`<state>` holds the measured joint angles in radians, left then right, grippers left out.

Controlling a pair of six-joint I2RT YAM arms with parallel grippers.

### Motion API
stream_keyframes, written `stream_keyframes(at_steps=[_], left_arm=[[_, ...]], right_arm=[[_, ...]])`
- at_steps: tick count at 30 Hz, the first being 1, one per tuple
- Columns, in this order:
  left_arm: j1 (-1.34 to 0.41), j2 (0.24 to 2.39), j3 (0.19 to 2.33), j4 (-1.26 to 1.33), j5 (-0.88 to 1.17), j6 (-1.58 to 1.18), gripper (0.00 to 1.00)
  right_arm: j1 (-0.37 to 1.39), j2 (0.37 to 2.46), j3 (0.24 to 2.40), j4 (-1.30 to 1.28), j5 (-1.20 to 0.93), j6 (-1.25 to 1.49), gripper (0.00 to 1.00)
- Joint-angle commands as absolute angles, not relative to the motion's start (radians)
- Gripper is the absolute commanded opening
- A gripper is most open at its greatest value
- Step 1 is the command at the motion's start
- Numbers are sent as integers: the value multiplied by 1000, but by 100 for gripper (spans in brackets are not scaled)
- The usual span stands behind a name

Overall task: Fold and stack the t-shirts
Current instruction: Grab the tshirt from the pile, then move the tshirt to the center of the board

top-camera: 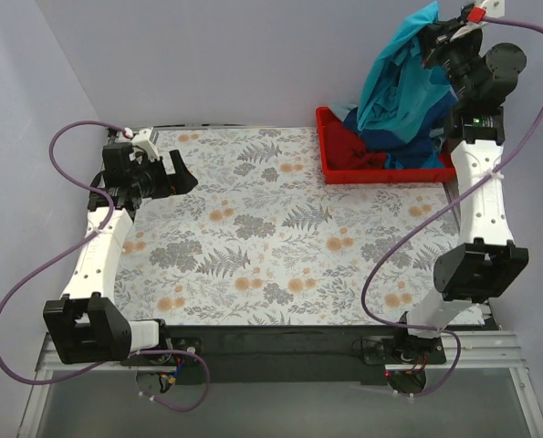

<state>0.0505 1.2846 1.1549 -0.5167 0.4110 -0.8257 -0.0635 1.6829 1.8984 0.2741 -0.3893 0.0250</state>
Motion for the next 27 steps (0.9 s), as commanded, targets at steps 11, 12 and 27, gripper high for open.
stream_keyframes(at_steps=[11, 12, 27], left_arm=[[60, 1169, 1233, -537, 495, -871, 97], [60, 1169, 1236, -548, 520, -861, 97], [-70, 1299, 1138, -750, 694, -469, 98]], right_arm=[[261, 1329, 1553, -52, -620, 3, 1], [315, 1321, 1478, -99, -626, 2, 1], [383, 1540, 1296, -638, -555, -350, 90]])
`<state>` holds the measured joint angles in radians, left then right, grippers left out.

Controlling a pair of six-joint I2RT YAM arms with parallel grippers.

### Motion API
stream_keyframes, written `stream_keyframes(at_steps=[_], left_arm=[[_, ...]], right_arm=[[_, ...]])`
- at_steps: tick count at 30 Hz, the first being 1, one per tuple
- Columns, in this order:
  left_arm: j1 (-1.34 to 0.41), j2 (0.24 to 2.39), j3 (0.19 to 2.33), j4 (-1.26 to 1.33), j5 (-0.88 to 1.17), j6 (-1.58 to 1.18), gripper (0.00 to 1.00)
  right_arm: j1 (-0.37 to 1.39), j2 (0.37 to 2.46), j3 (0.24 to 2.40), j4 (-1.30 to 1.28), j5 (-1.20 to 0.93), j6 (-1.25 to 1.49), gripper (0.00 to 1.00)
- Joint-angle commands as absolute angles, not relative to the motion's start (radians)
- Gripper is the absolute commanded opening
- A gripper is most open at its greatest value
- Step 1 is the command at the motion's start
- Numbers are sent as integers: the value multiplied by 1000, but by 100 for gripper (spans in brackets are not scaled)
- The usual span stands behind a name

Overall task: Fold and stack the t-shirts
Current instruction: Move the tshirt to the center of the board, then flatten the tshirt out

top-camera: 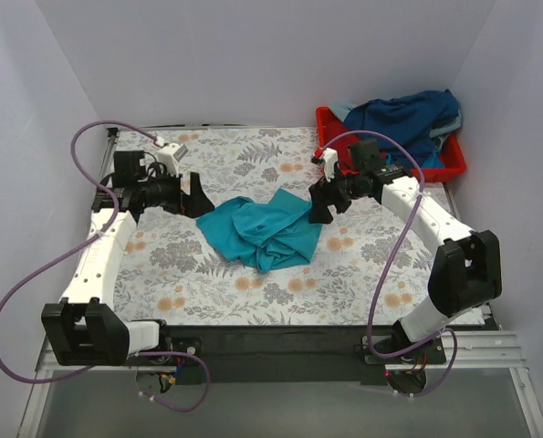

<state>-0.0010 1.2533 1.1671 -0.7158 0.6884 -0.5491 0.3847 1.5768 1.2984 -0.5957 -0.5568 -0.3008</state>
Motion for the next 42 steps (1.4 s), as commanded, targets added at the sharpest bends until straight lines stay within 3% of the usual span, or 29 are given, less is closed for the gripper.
stream_keyframes(at_steps=[1, 5, 8, 12, 23, 36, 39, 42], left_arm=[[-90, 1324, 1131, -739, 665, -475, 98], [-164, 1457, 1123, -680, 506, -508, 84], [-170, 1541, 1143, -657, 413, -561, 76], [-167, 1617, 1170, -641, 286, -618, 56], [-114, 1795, 1232, -629, 179, -683, 43], [-101, 1873, 1238, -612, 221, -704, 45], [-100, 1887, 1246, -612, 227, -706, 41], [-97, 1899, 1258, -609, 236, -706, 31]], right_arm=[[383, 1564, 1293, -638, -557, -348, 88], [409, 1650, 1366, -635, -526, -328, 77], [461, 1703, 1440, -638, -490, -314, 75], [551, 1746, 1497, -631, -431, -307, 73], [808, 1885, 1618, -565, -267, -285, 66], [933, 2091, 1740, -558, -43, -322, 66], [933, 2105, 1724, -557, 30, -339, 58], [928, 2077, 1680, -558, 77, -353, 38]])
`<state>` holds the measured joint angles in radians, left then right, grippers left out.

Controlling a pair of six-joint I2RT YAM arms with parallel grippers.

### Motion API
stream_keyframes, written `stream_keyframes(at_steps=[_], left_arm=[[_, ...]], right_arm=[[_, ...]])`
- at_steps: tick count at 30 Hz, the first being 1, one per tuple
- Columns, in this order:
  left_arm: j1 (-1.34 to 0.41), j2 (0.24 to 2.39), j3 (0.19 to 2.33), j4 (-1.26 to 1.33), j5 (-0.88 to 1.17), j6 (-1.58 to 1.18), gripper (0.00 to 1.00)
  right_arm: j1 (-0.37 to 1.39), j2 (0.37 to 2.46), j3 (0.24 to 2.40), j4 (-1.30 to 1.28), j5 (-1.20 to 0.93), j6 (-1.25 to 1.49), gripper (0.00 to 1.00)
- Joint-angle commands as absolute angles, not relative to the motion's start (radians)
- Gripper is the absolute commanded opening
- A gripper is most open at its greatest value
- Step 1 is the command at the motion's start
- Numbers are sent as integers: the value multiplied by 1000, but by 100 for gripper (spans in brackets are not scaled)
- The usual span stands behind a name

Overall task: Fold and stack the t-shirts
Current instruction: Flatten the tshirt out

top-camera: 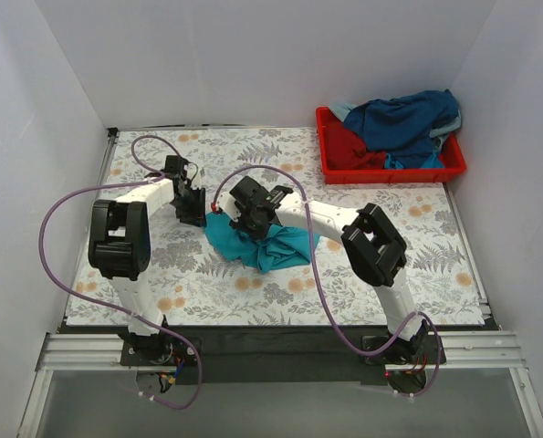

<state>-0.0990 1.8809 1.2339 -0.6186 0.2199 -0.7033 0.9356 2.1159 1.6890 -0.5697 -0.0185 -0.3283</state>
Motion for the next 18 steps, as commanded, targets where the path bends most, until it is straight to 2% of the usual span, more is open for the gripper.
stream_keyframes(at_steps=[1, 2, 3, 4, 10, 14, 18], left_arm=[[-95, 1905, 1265, -609, 238, -704, 24], [-94, 1908, 1270, -615, 238, -703, 12], [-92, 1911, 1276, -618, 238, -703, 5], [-89, 1910, 1281, -620, 238, -701, 1], [-5, 1842, 1313, -675, 256, -658, 0], [77, 1729, 1286, -758, 246, -586, 0], [113, 1608, 1174, -788, 181, -500, 0]], right_arm=[[927, 2048, 1657, -557, 81, -354, 23], [917, 2030, 1643, -557, 83, -354, 14], [911, 2010, 1631, -560, 81, -354, 3], [904, 1958, 1617, -558, 78, -359, 1], [772, 1674, 1445, -566, 14, -448, 1], [611, 1479, 1290, -649, -110, -546, 1], [546, 1259, 1026, -718, -78, -656, 1]])
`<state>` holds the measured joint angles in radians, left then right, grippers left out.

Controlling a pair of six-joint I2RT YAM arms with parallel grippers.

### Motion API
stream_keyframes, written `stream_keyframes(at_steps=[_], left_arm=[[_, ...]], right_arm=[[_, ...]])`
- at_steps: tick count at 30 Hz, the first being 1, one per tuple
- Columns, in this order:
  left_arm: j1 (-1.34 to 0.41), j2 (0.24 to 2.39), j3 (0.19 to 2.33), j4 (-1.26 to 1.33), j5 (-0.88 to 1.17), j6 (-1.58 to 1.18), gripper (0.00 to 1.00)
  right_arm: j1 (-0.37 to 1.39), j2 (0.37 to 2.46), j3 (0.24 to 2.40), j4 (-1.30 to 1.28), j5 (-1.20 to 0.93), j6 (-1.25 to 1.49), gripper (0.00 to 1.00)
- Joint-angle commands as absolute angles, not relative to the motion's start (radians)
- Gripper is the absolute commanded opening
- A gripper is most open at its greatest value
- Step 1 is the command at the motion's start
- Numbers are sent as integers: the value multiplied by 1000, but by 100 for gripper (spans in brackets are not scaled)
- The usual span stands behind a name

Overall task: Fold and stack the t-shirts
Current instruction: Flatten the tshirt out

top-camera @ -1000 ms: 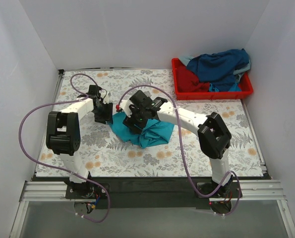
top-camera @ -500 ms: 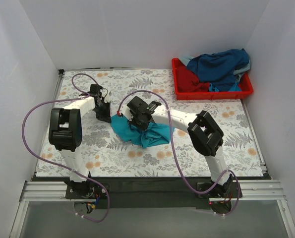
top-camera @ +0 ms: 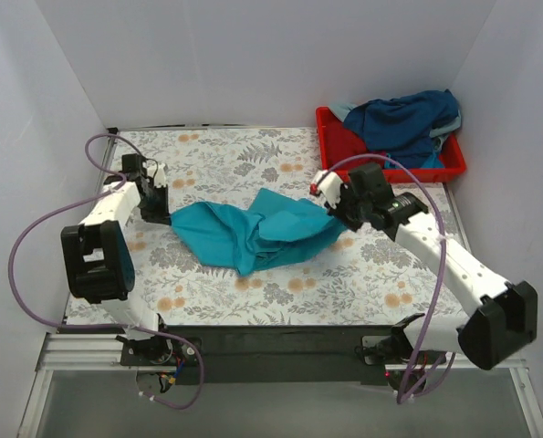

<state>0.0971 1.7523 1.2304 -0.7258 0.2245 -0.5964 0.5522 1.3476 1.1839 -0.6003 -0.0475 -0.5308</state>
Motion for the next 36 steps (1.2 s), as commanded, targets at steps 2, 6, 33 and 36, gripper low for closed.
stream_keyframes(at_steps=[2, 6, 33, 36], left_arm=[[127, 1573, 1148, -813, 158, -476, 0], [143, 1500, 1097, -819, 123, -434, 0], [54, 1284, 1026, -835, 644, -230, 58], [-70, 1247, 962, -789, 705, -216, 58]], right_arm=[[519, 1203, 945, -733, -60, -693, 1], [473, 1121, 819, -736, -29, -726, 1], [426, 1284, 1037, -901, -341, -693, 65], [531, 1337, 1016, -851, -357, -640, 59]])
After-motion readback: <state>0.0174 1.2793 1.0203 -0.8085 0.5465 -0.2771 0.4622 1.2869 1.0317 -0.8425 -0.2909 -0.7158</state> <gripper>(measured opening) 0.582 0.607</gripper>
